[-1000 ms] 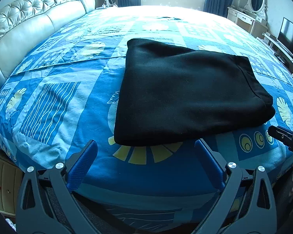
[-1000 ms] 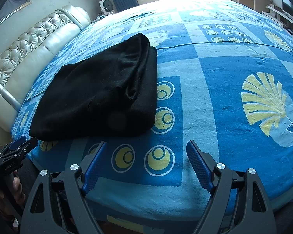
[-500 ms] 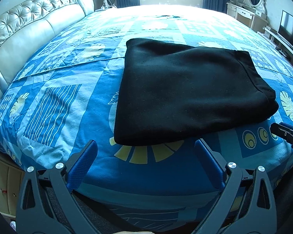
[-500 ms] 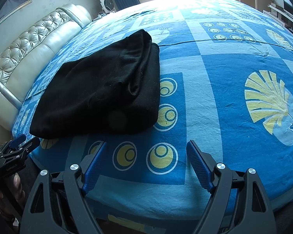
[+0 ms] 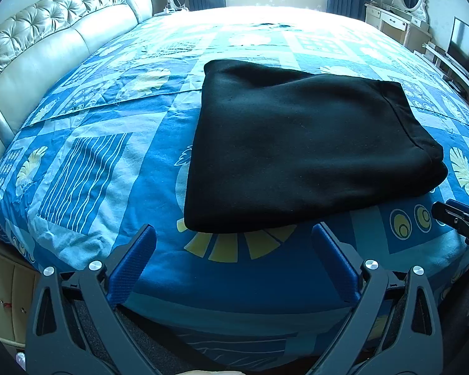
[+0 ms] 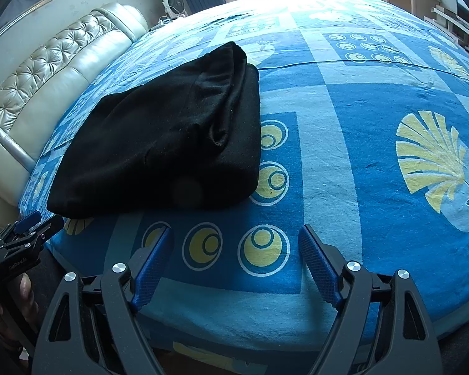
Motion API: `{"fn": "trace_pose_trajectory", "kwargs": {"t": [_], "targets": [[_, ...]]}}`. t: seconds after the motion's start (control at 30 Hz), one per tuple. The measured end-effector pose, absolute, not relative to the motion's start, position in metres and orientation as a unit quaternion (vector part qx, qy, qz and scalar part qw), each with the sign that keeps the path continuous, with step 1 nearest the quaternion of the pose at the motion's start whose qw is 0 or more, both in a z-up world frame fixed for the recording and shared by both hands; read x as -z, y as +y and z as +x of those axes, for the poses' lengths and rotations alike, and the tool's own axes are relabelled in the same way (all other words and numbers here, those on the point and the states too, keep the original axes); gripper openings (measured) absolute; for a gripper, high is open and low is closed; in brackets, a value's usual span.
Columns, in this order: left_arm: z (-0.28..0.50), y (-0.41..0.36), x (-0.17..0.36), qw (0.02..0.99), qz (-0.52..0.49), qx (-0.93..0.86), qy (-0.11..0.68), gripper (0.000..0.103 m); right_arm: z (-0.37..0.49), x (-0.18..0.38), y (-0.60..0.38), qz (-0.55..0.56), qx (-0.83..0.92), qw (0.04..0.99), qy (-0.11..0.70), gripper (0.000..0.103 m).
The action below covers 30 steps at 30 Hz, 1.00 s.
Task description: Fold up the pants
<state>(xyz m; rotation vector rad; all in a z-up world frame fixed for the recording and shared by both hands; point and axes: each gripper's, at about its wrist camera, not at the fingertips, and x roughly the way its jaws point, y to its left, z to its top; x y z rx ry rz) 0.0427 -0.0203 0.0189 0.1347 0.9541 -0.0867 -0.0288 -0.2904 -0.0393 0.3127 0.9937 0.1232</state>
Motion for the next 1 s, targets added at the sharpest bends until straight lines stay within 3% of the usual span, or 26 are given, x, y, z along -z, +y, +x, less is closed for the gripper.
{"fn": "trace_pose_trajectory", "kwargs": {"t": [0.6,0.73,1.0], "targets": [[0.046,-0.024,-0.022,0.885,0.069,0.025,0.460,0.100,-0.029,0.041,-0.288,0.146,-0.060,0.866,0.475,0.081],[0.047,-0.015,-0.037,0.895,0.013,0.053,0.444,0.100,-0.029,0.042,-0.290,0.146,-0.062,0.866,0.474,0.081],[0.140,0.058,-0.056,0.908,-0.010,-0.018,0.418,0.100,0.004,-0.003,-0.317,0.187,-0.066,0.882,0.427,0.082]]}}
